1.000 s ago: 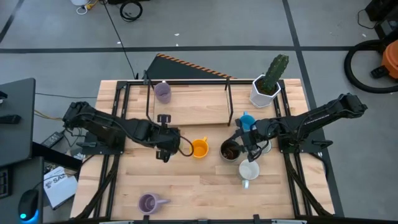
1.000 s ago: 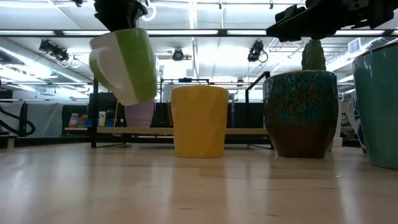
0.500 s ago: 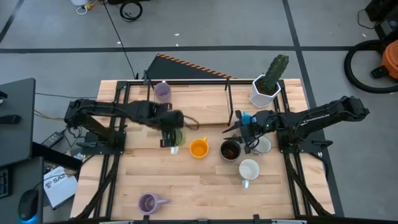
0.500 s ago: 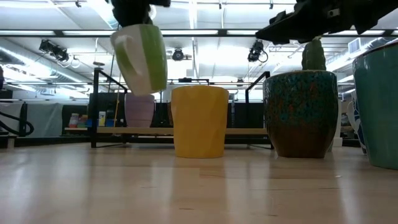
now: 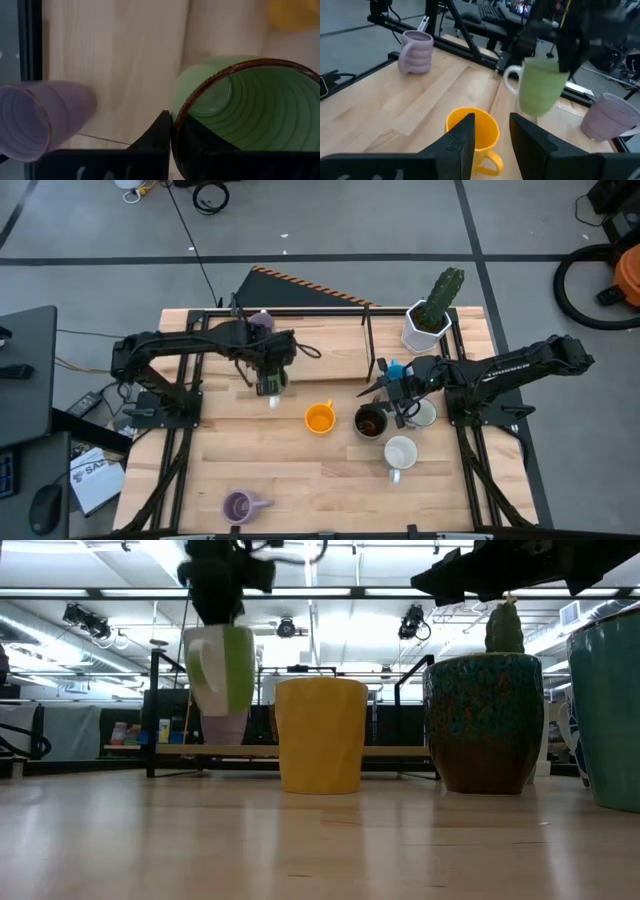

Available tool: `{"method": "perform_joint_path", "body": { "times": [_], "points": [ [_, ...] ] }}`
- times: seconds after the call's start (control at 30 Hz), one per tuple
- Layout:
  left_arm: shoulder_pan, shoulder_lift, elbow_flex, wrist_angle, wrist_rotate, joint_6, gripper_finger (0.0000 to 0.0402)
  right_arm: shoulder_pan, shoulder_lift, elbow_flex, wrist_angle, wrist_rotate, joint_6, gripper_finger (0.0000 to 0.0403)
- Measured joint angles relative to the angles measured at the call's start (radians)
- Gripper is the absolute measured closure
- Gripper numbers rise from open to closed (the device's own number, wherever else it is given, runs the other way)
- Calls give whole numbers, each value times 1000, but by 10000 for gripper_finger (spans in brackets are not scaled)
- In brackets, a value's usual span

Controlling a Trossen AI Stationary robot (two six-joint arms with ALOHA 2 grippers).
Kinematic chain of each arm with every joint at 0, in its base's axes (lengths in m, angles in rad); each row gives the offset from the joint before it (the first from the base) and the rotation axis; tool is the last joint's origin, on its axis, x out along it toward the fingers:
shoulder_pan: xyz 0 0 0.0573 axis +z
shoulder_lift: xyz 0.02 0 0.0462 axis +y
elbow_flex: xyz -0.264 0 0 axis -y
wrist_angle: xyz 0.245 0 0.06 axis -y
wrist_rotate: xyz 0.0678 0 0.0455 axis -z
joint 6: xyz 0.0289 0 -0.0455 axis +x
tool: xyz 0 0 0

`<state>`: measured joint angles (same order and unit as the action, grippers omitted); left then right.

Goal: Place coffee mugs
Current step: Put the green mug on the shelf

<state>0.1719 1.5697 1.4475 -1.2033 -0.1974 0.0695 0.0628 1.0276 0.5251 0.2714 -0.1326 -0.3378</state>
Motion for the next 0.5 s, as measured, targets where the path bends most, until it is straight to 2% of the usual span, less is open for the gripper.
{"method": "perform_joint_path", "body": {
  "times": [0.3,0.5],
  "points": [
    [152,28,0,-15,5,175,377,0,1,0,8,-27,1,276],
    [238,31,0,-17,62,276,377,0,2,-10,21,-27,3,276]
  ]
}}
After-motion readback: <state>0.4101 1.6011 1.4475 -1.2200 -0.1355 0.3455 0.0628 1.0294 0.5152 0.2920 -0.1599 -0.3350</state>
